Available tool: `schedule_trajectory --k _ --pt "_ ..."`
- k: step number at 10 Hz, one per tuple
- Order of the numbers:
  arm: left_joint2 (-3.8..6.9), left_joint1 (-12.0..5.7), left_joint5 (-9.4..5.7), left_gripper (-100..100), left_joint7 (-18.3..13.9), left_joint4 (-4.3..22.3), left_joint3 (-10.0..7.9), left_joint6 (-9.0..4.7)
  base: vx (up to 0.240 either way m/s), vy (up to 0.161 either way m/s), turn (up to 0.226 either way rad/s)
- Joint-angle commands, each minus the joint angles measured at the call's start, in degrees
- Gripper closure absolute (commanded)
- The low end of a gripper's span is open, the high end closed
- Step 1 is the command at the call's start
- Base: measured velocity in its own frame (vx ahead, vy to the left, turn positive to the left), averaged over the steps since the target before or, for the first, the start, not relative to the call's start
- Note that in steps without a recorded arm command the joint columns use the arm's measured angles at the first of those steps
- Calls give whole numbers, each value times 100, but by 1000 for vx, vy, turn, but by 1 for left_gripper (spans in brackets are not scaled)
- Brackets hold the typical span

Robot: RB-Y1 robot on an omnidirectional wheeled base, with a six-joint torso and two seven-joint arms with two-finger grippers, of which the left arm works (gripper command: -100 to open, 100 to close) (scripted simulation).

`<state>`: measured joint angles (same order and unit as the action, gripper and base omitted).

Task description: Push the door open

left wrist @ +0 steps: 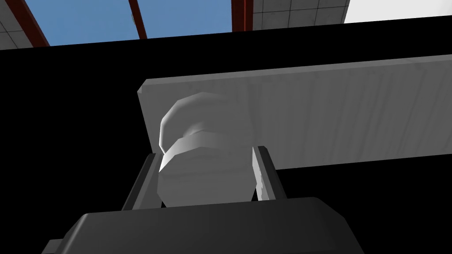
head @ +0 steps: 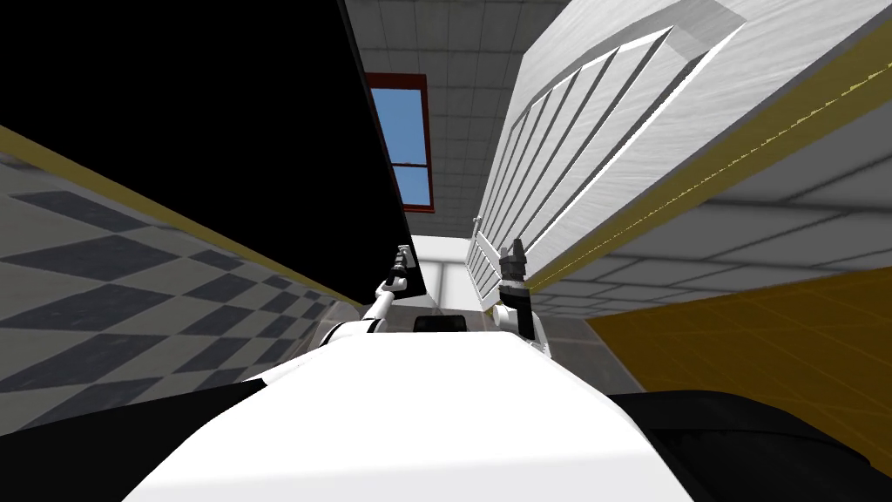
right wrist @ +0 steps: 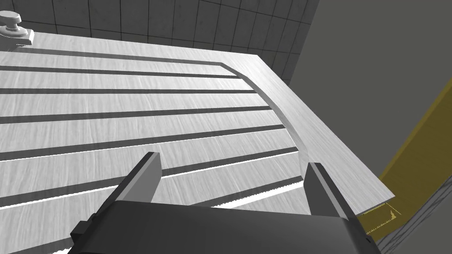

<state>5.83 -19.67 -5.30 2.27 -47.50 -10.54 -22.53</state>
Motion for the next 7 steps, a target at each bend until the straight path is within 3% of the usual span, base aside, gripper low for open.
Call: schedule_trajectory --k 1,4,6,7 --pt "65 72 -30 100 54 -152 -166 29 203 -113 101" --pt "109 89 -71 100 89 -143 -322 26 153 -67 47" --pt "109 89 -71 100 89 -143 -322 26 92 -51 37" --pt "141 103 -104 100 116 -136 -445 24 139 -80 40"
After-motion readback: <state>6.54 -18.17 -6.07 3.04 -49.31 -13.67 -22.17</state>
